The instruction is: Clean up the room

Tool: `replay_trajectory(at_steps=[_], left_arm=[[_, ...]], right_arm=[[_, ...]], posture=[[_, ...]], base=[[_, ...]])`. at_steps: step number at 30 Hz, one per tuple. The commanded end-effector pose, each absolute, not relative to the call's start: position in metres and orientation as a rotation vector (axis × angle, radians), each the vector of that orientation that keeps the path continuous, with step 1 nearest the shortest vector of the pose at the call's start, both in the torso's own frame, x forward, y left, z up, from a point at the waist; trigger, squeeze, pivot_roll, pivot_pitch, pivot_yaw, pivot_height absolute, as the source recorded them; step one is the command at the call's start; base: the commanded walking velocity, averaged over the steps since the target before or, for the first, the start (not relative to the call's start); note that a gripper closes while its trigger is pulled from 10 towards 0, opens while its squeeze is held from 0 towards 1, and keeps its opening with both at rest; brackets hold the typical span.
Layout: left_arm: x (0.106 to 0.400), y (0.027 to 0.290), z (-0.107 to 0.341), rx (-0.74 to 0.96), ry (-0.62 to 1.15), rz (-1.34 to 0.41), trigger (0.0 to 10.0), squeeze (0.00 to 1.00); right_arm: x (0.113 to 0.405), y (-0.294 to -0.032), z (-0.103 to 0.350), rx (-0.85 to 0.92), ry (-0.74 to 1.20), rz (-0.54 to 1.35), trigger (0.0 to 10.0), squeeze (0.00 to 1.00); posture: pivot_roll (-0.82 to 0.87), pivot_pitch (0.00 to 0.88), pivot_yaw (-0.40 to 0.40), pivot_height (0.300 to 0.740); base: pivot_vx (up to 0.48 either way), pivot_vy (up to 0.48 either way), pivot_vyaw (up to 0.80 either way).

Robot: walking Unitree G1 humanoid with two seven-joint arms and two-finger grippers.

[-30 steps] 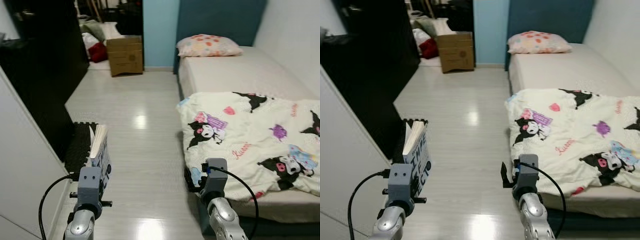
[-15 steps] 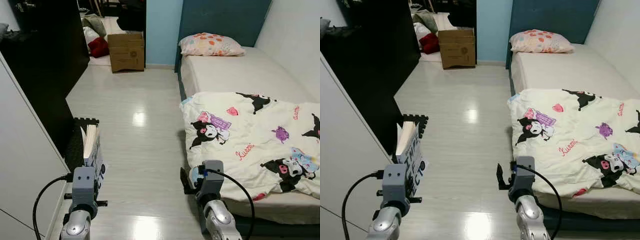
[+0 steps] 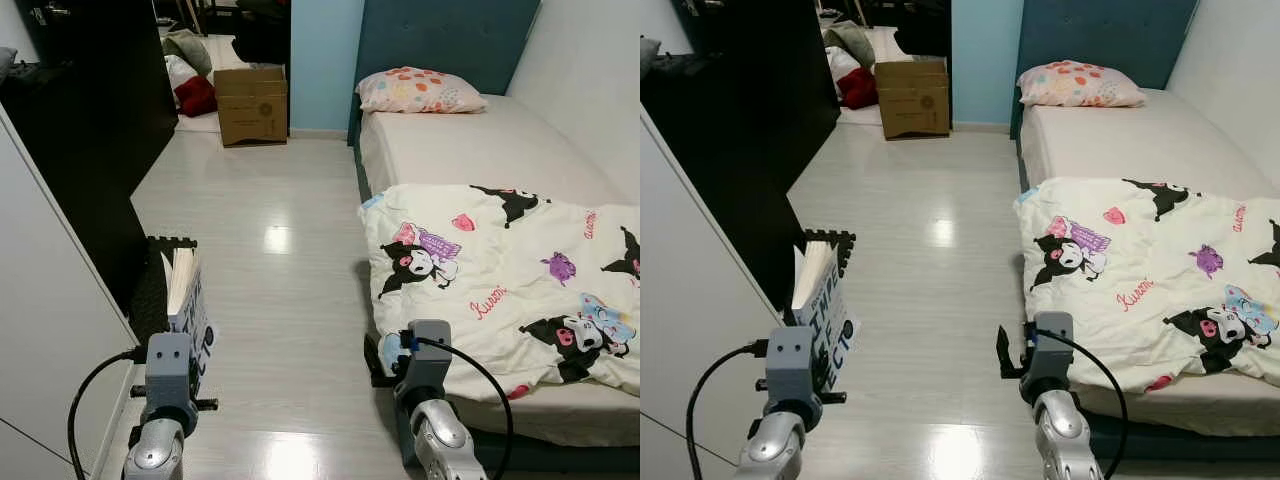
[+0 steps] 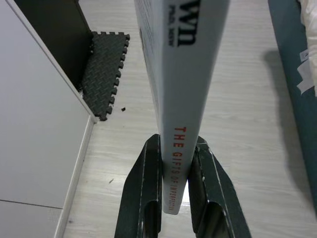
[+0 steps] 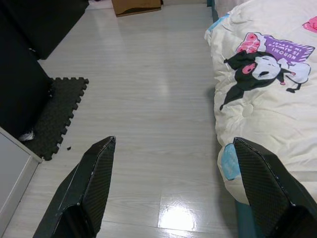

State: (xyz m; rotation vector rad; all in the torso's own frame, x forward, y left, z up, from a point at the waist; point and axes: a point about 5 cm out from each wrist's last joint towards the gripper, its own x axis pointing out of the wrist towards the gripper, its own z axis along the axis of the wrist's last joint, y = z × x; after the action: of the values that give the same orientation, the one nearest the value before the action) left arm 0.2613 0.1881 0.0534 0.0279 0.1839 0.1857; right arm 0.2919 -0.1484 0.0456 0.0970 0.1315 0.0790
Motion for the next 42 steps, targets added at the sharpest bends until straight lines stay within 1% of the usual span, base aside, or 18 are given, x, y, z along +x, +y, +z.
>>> replay_trajectory(at_steps=[1,10,13,42], left_arm=[[0.2616,0.1887,0.0562,0.014,0.163,0.194,10.0,0.0],[0.2636,0.1868,0.0577,-0.006,0.157,0.187,10.0,0.0],[0.2635,0.1861,0.0595,-0.011,0.141,0.175,10.0,0.0],[0.2606,0.1876,0.0605,-0.035,0.119,0.183,10.0,0.0]], right_arm=[[0.2894,-0.1504,0.0419,0.103,0.145,0.067,10.0,0.0],[0.2887,-0.1523,0.0419,0.102,0.144,0.057,10.0,0.0],[0.2884,-0.1525,0.0416,0.102,0.144,0.055,10.0,0.0],[0.2902,-0.149,0.0424,0.099,0.145,0.076,10.0,0.0]], posture=[[0.01,0.117,-0.018,0.74],[0.01,0.118,-0.01,0.74],[0.01,0.117,-0.009,0.74],[0.01,0.109,-0.028,0.74]], base=[[0.0,0.0,0.0],[0.0,0.0,0.0],[0.286,0.0,0.0],[0.474,0.0,0.0]])
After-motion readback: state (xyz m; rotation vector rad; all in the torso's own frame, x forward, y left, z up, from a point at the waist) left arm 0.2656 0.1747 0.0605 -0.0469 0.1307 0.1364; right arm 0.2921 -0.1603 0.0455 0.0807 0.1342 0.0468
